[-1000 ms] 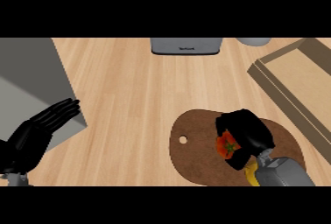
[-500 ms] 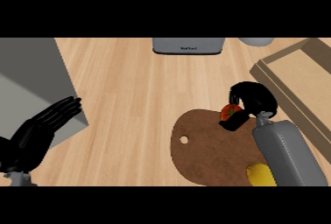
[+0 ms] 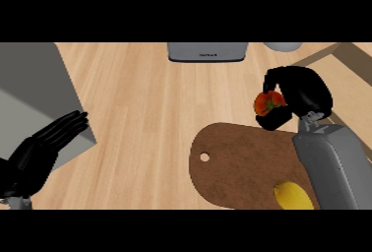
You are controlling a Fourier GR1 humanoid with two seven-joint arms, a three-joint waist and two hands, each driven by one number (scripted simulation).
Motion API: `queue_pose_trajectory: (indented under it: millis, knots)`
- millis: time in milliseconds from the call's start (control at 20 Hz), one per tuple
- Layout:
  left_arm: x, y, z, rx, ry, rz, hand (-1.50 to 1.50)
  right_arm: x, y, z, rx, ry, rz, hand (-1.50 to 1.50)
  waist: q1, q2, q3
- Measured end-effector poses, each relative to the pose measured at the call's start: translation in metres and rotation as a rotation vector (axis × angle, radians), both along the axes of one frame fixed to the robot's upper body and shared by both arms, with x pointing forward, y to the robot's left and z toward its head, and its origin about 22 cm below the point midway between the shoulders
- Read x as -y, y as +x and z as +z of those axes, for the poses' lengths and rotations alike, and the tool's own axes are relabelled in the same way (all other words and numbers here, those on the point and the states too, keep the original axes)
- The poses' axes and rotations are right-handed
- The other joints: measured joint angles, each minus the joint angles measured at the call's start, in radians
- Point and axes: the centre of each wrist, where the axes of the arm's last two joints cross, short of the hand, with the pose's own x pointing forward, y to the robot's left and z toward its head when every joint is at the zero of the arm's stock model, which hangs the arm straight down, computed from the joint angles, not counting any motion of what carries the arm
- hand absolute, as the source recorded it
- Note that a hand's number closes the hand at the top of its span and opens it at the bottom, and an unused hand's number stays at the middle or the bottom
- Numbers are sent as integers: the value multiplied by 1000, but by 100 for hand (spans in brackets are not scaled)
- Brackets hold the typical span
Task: Pick the tomato from the cutting board and place it in the cardboard box
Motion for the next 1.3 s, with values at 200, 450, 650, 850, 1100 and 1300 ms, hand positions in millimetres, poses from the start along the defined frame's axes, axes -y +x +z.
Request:
queue_pose_trajectory:
  millis: [200,450,650,850,1100,1300]
  knots:
    - [-1,-1,-1,3,-3,-3,0,-2,-9,49,153,23,-49,150,-3,-1,0]
    - [-4,0,-1,3,-5,-18,0,11,-19,95,285,41,-179,150,-2,0,0]
    - [-2,1,0,4,-6,-15,0,28,-18,121,343,37,-278,150,3,2,0]
    - [0,1,1,10,-5,-17,0,56,-13,136,368,43,-344,150,6,5,0]
    - [-1,3,-1,11,-1,-17,0,90,-2,126,339,-9,-372,150,9,3,3]
    - [-1,5,-1,11,3,-21,0,119,9,117,342,-13,-371,150,12,3,5]
